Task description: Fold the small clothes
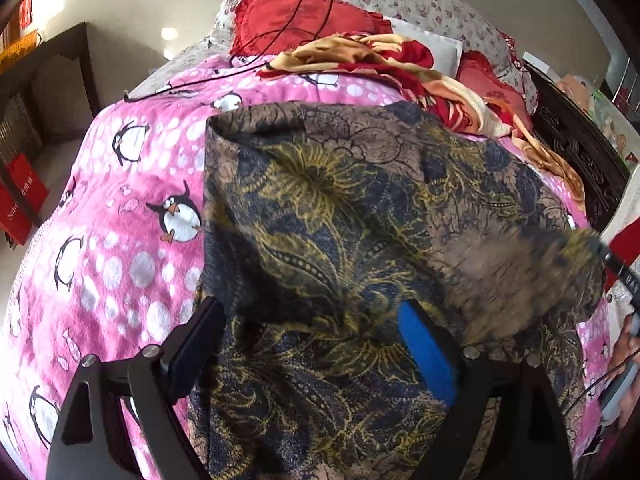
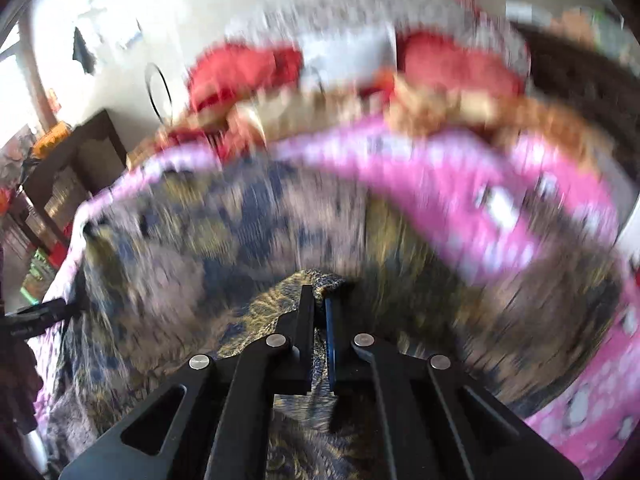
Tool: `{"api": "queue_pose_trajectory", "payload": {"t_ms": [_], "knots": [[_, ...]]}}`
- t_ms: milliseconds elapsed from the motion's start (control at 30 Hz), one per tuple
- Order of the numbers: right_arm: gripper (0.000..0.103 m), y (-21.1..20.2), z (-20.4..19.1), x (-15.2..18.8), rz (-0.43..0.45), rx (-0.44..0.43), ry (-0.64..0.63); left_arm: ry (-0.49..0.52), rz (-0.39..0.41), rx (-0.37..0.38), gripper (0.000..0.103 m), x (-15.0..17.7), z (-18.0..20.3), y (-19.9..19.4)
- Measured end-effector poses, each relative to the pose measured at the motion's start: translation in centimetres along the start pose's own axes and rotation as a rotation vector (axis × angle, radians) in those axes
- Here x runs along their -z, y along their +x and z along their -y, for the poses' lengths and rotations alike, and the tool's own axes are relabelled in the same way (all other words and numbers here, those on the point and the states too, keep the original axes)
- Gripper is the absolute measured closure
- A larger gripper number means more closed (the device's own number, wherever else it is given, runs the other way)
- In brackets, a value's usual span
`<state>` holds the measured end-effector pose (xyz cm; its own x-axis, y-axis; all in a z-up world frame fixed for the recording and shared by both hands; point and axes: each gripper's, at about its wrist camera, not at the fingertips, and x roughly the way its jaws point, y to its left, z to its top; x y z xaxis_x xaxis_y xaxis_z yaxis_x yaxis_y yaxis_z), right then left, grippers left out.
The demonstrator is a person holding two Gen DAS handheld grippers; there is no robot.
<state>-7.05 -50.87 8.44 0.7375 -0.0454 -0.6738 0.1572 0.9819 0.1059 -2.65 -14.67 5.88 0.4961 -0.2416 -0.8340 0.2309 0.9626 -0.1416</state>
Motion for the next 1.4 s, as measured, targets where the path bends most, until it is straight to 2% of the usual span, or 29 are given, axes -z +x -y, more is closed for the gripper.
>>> {"api": "queue_pose_trajectory", "payload": {"t_ms": [100, 200, 233, 300, 433, 533, 633, 733, 833, 900, 1067, 1200, 1267, 1333, 1367, 1400], "knots": [[0.102, 1.5, 0.1, -0.4, -0.02, 0.058, -0.015, -0.008, -0.036, 0.004, 0.011, -0.2, 0.4, 1.5], [0.093, 4.8, 0.6, 0.3, -0.175, 0.123, -0.033, 0.005, -0.056, -0.014, 0.011, 0.1, 1.1, 2.8], [0.093, 4.5, 0.8, 0.6, -0.175, 0.123, -0.017, 0.01, -0.056, -0.014, 0.011, 0.2, 1.2, 2.9], [0.088, 2.3, 1.0, 1.0, -0.108, 0.106, 0.015, 0.023, -0.043, -0.02, 0.011, 0.4, 1.4, 3.0], [0.087, -1.2, -0.4, 2.1, -0.051, 0.058, -0.013, 0.055, -0.051, -0.051, 0.011, 0.8, 1.9, 3.8], [0.087, -0.5, -1.1, 3.4, -0.112, -0.006, -0.005, 0.063, -0.048, -0.066, 0.011, 1.1, 2.2, 3.9], [0.087, 2.2, -1.2, 5.5, -0.242, 0.029, -0.024, 0.071, -0.047, -0.078, 0.011, 1.4, 2.4, 3.9], [0.087, 1.1, -0.8, 5.7, -0.225, 0.027, 0.005, 0.066, -0.049, -0.075, 0.011, 1.6, 2.5, 3.8], [0.087, -0.3, -1.1, 5.2, -0.182, 0.053, -0.017, 0.067, -0.049, -0.082, 0.01, 1.7, 2.7, 3.8], [0.08, -0.7, -1.4, 4.9, -0.165, 0.055, -0.028, 0.061, -0.051, -0.079, 0.01, 1.7, 2.7, 3.7], [0.078, 2.4, -1.1, 6.0, -0.268, 0.056, -0.012, 0.05, -0.065, -0.046, 0.01, 1.9, 2.6, 2.9], [0.078, -0.3, 0.8, 5.2, -0.196, 0.035, 0.031, 0.051, -0.051, -0.032, 0.01, 1.9, 2.2, 1.8], [0.078, -2.5, 3.4, 4.1, -0.132, 0.095, 0.067, 0.047, -0.05, -0.028, 0.01, 1.7, 2.0, 1.6], [0.071, -3.7, 6.2, 3.5, -0.101, 0.148, 0.122, 0.035, -0.047, -0.021, 0.01, 1.6, 1.8, 1.3], [0.065, -4.0, 8.2, 3.0, -0.099, 0.186, 0.161, 0.031, -0.047, -0.017, 0.01, 1.5, 1.8, 1.3], [0.064, -4.1, 10.2, 2.5, -0.105, 0.221, 0.197, 0.026, -0.047, -0.011, 0.01, 1.5, 1.8, 1.2]]}}
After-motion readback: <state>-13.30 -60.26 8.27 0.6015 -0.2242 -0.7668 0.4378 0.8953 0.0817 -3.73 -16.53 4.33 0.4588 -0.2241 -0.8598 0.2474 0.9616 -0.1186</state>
